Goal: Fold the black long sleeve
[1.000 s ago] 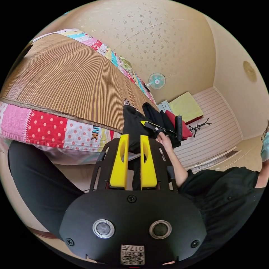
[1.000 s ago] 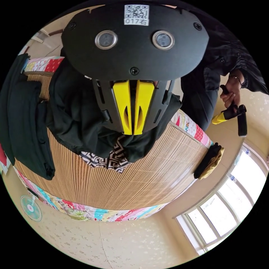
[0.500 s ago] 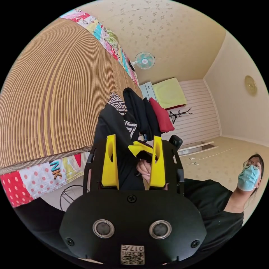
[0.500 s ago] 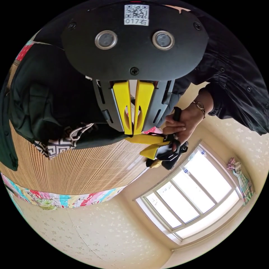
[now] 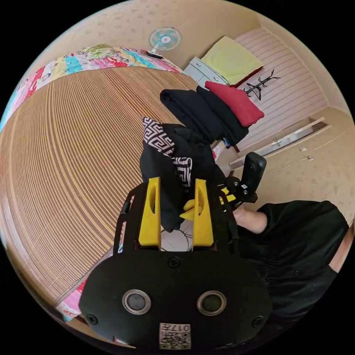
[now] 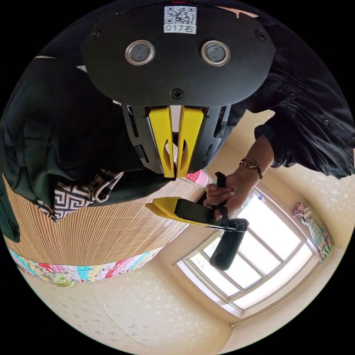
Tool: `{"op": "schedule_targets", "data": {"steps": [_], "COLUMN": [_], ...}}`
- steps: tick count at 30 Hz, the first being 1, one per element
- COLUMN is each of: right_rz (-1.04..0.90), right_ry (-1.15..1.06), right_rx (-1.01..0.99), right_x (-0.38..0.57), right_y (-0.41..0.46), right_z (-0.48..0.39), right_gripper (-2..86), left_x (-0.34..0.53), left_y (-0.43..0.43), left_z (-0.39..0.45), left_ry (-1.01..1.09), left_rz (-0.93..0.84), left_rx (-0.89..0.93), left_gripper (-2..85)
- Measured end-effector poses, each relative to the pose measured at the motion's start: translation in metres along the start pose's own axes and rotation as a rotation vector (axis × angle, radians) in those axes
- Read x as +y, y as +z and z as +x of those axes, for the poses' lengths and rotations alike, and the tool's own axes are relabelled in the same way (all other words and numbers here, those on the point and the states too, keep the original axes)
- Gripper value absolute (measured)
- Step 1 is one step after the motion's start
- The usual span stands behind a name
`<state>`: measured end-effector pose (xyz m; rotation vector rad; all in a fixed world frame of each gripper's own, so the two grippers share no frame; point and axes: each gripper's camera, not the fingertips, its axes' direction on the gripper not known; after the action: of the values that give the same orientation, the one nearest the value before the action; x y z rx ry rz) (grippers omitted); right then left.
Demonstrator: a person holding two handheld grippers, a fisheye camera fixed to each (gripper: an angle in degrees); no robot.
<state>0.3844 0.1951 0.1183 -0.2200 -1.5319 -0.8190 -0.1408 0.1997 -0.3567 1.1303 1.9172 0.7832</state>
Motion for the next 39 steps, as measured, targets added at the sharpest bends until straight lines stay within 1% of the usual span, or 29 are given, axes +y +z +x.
{"op": "schedule_targets", "data": {"steps": [4,9,10,12,14,16,18,19,21,22,23,24,25,27,28,30,31,33,36,37,39], "right_rz": [-0.016,-0.020,-0.021,-0.028,-0.032,-0.022,0.041,0.066,0.219,0.254,0.301,0.325,0.334,0.356,0.357,0.333,0.323,0.283,0.278,0.288,0.326], "right_ry": [0.010,0.016,0.017,0.023,0.026,0.029,0.022,0.023,0.056,0.054,0.032,-0.020,-0.064,-0.279,-0.330,-0.516,-0.556,-0.680,-0.778,-0.774,-0.706], "right_rx": [0.020,0.032,0.031,0.035,0.037,0.022,-0.031,-0.050,-0.191,-0.242,-0.325,-0.366,-0.373,-0.375,-0.381,-0.429,-0.436,-0.455,-0.512,-0.499,-0.387], "right_x": [0.000,-0.006,-0.006,-0.007,-0.005,-0.003,0.000,0.000,0.002,0.001,0.000,-0.003,-0.004,-0.004,-0.004,-0.002,-0.001,0.006,0.017,0.019,0.023], "right_y": [-0.008,-0.026,-0.029,-0.040,-0.050,-0.065,-0.092,-0.100,-0.139,-0.147,-0.162,-0.175,-0.183,-0.217,-0.226,-0.261,-0.269,-0.296,-0.331,-0.337,-0.352], "right_z": [0.002,0.000,0.000,0.000,-0.002,-0.005,-0.014,-0.017,-0.030,-0.034,-0.048,-0.069,-0.082,-0.139,-0.152,-0.197,-0.206,-0.233,-0.244,-0.243,-0.227], "right_gripper": [1.1,1.1,1.1,1.2,1.2,1.2,1.2,1.1,1.0,1.0,0.9,0.9,0.9,1.0,1.1,1.1,1.2,1.2,1.3,1.4,2.1], "left_x": [-0.025,-0.032,-0.030,-0.017,-0.003,0.014,0.047,0.057,0.092,0.100,0.113,0.125,0.131,0.154,0.160,0.185,0.192,0.218,0.248,0.253,0.271], "left_y": [0.029,0.080,0.084,0.089,0.076,0.049,-0.003,-0.015,-0.049,-0.055,-0.069,-0.084,-0.092,-0.129,-0.139,-0.179,-0.188,-0.220,-0.247,-0.250,-0.257], "left_z": [0.018,0.035,0.035,0.032,0.026,0.015,-0.010,-0.019,-0.050,-0.054,-0.058,-0.055,-0.052,-0.030,-0.024,-0.001,0.003,0.011,0.016,0.018,0.024], "left_ry": [0.060,0.107,0.108,0.102,0.093,0.069,0.068,0.061,0.080,0.104,0.174,0.267,0.320,0.588,0.661,0.926,0.990,1.203,1.328,1.332,1.333], "left_rz": [-0.115,-0.316,-0.333,-0.339,-0.278,-0.158,0.100,0.165,0.366,0.404,0.471,0.533,0.560,0.646,0.665,0.758,0.782,0.881,0.972,0.981,1.021], "left_rx": [-0.107,-0.294,-0.318,-0.389,-0.366,-0.243,0.112,0.204,0.535,0.613,0.752,0.862,0.907,1.071,1.108,1.249,1.294,1.460,1.565,1.574,1.629], "left_gripper": [13.4,11.2,10.2,5.3,2.8,1.7,0.5,0.3,-0.3,-0.4,-0.6,-0.7,-0.7,-0.8,-0.8,-0.8,-0.8,-0.8,-0.8,-0.8,-0.9]}}
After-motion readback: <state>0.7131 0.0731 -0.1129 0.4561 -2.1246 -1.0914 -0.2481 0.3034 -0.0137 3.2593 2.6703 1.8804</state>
